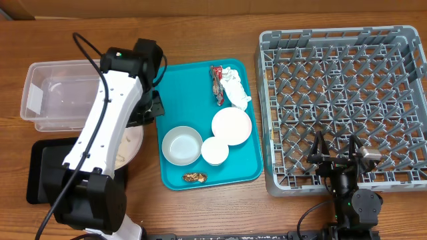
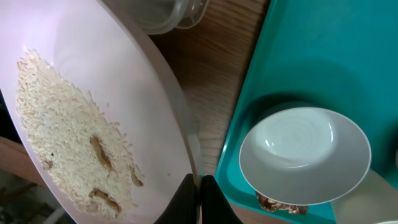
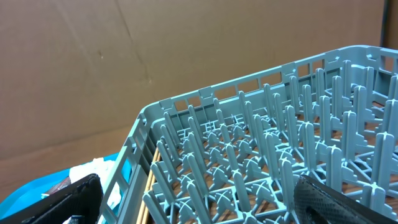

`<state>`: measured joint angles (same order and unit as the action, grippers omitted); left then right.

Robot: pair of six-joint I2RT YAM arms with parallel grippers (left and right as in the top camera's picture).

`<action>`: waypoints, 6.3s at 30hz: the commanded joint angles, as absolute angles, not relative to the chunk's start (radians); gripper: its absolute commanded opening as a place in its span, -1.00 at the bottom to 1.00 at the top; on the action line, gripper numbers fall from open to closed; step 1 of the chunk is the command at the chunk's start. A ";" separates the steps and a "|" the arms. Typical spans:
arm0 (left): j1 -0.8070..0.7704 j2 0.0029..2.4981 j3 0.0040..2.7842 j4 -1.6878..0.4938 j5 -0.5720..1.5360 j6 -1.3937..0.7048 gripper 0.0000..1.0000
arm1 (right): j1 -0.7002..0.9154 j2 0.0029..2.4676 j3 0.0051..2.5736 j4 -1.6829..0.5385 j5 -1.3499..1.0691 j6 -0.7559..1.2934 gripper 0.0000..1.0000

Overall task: Sort waste into correct bins and load items into the dishwasher
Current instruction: 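Carry the plate left over the black tray, then tilt the plate with the left gripper to pour crumbs onto black tray, then hold the white plate tilted over the black tray to empty rice, then carry the white plate back and set it on the teal tray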

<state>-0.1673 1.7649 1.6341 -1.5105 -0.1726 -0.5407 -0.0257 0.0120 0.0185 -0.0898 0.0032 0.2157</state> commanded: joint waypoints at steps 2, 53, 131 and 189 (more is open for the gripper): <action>-0.107 1.694 1.634 -1.513 -0.096 -0.491 -0.91 | -0.029 0.003 0.008 -0.084 -0.002 0.212 1.00; 0.546 1.550 1.427 -1.357 0.534 -0.103 -0.92 | -0.029 0.003 0.008 -0.084 -0.002 0.212 1.00; 1.108 1.550 1.290 -1.625 1.225 0.445 -0.92 | -0.029 0.003 0.008 -0.084 -0.002 0.212 1.00; 0.260 1.132 1.413 -1.087 0.690 -0.282 -0.92 | -0.029 0.003 0.008 -0.084 -0.002 0.212 1.00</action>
